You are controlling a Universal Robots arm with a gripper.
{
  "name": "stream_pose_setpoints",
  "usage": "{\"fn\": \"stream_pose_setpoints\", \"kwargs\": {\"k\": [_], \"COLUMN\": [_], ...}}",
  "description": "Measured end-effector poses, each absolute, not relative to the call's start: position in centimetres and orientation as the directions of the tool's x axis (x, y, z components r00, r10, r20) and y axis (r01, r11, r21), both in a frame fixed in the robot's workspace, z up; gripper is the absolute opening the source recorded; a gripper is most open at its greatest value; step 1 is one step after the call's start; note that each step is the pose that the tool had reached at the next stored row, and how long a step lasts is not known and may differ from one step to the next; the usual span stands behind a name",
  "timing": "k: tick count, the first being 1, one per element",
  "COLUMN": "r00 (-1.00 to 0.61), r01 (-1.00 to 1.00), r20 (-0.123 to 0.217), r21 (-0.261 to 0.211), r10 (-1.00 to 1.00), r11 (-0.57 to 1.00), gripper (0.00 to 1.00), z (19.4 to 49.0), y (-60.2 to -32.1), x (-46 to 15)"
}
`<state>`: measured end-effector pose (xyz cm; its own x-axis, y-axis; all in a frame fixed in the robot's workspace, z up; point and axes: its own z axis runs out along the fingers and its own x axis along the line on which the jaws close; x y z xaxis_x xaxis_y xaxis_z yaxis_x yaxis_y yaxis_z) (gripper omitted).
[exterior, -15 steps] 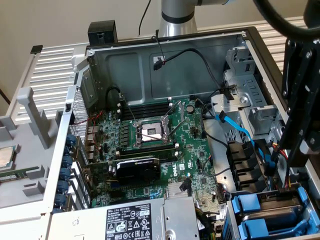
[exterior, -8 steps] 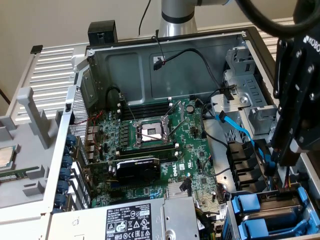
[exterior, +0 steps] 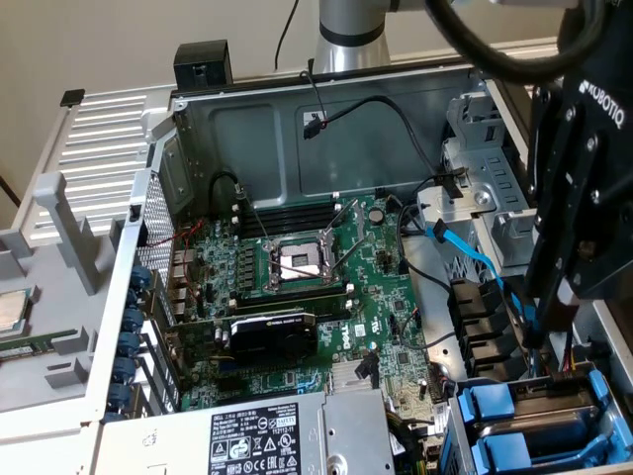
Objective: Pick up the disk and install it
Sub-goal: 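Insert the first disk wire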
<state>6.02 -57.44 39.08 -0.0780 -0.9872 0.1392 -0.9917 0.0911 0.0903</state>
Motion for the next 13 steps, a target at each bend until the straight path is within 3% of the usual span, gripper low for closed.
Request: {"fn": "stream_pose_setpoints", "kwargs": {"k": [13], "r00": [-0.098], "r01": [-0.989], "r20": [0.139], "r21": [0.101], "r10": [-0.985], "r11": [0.112], "gripper": [0.32], "z": [37.3], "y": [-57.3], "x": [5.9]}}
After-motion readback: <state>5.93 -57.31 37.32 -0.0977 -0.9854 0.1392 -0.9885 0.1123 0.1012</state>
